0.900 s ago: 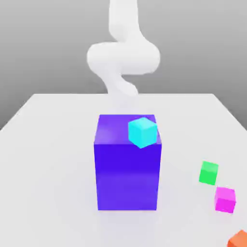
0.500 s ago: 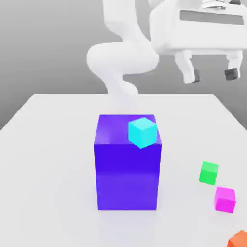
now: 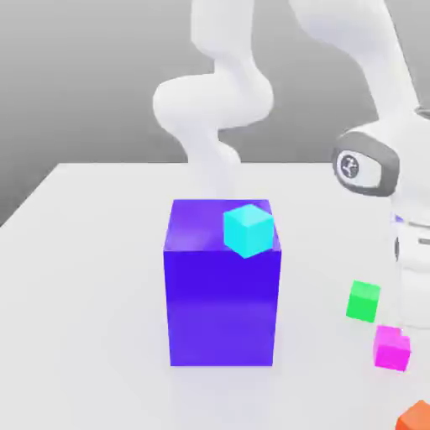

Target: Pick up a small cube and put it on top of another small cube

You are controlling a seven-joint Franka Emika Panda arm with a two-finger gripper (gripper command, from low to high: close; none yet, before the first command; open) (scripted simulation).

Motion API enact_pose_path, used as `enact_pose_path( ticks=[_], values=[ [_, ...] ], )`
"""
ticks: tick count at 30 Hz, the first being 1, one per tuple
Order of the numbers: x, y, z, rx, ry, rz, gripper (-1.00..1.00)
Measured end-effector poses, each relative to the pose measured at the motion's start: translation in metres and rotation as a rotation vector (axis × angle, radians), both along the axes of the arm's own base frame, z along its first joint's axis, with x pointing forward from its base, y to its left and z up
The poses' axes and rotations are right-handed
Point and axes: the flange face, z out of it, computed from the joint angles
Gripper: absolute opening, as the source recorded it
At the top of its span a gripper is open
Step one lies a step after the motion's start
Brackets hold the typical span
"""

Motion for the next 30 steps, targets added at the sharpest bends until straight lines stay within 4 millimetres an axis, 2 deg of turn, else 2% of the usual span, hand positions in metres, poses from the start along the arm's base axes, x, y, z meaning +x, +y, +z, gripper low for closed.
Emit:
enact_pose_path(
  ticks=[3, 4, 10, 11, 16, 21, 26, 30],
  values=[
    [-0.002, 0.001, -0.037, -0.003, 0.003, 0.007, 0.00],
    [-0.003, 0.000, -0.046, -0.003, 0.004, 0.008, -1.00],
    [-0.003, 0.000, -0.050, -0.004, 0.004, 0.008, -1.00],
    [-0.003, 0.000, -0.046, -0.004, 0.004, 0.008, -1.00],
    [-0.003, 0.000, 0.007, -0.004, 0.005, 0.007, -1.00],
    [-0.035, 0.003, 0.033, 0.011, 0.019, -0.140, -1.00],
    [-0.074, 0.005, 0.051, 0.015, 0.025, -0.300, -1.00],
    [-0.100, -0.001, 0.062, 0.008, 0.019, -0.441, -1.00]
  ],
)
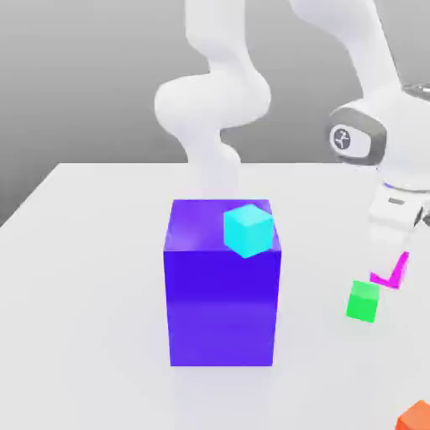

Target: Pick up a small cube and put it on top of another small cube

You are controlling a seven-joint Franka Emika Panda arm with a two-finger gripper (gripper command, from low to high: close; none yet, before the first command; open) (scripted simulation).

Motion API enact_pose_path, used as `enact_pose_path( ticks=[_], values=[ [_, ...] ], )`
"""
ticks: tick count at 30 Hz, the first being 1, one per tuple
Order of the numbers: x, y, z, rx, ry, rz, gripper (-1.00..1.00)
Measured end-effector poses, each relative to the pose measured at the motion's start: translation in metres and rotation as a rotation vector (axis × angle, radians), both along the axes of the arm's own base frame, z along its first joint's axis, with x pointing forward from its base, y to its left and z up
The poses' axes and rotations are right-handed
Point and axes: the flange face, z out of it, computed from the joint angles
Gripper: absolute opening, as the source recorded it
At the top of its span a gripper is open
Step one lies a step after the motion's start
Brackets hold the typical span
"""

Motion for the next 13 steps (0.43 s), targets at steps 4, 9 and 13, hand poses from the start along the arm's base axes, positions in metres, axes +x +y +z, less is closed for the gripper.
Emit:
enact_pose_path(
  ticks=[4, 9, 13],
  values=[
    [-0.018, -0.007, -0.002, -0.013, -0.010, -0.115, -1.00],
    [-0.018, -0.008, -0.046, -0.015, -0.013, -0.132, -1.00],
    [-0.019, -0.009, -0.055, -0.015, -0.013, -0.131, 1.00]
  ],
)
